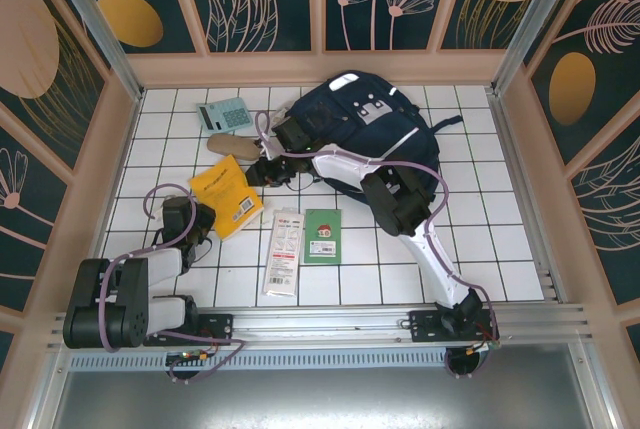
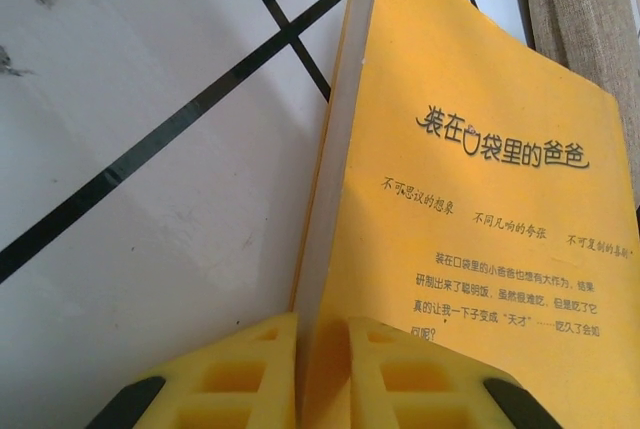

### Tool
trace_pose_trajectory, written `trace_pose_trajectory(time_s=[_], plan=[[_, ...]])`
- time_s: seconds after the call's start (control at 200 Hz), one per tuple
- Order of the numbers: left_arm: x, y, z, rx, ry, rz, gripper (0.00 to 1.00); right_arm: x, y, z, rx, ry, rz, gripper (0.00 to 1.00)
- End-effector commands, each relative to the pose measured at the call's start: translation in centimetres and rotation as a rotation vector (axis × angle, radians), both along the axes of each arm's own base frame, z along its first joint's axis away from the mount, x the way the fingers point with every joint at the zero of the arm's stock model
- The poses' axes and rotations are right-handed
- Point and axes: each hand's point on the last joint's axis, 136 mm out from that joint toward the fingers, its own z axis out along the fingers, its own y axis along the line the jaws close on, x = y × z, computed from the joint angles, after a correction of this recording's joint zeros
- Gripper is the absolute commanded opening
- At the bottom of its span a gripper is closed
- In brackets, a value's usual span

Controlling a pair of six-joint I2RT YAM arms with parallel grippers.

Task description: Pack books, pencil case, and school supplies into a backpack

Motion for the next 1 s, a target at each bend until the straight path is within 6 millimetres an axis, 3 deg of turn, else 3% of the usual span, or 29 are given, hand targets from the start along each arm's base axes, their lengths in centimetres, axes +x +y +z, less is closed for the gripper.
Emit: trace_pose_trajectory(time_s=[0.0, 0.155, 0.255, 0.626, 0.826, 0.996], plan=[[-3.6, -2.2, -3.5, -0.068, 0.173, -0.096, 0.18, -8.2, 4.5, 3.4, 0.192, 0.102, 0.23, 0.32], [-3.6, -2.3, -3.5, -0.068, 0.173, -0.096, 0.19, -8.4, 4.9, 5.6, 0.281, 0.13, 0.217, 0.32], [-3.6, -2.3, -3.5, -0.066, 0.172, -0.098, 0.18, -8.6, 4.9, 5.8, 0.299, 0.157, 0.215, 0.32], [-3.6, -2.2, -3.4, -0.066, 0.168, -0.09, 0.19, -8.5, 4.4, 1.8, 0.137, 0.295, 0.142, 0.29], [-3.7, -2.1, -3.4, -0.063, 0.167, -0.086, 0.2, -8.4, 4.4, 1.7, 0.113, 0.319, 0.08, 0.38], [-3.6, -2.1, -3.4, -0.065, 0.166, -0.088, 0.19, -8.9, 5.2, 1.4, 0.097, 0.305, 0.096, 0.39]])
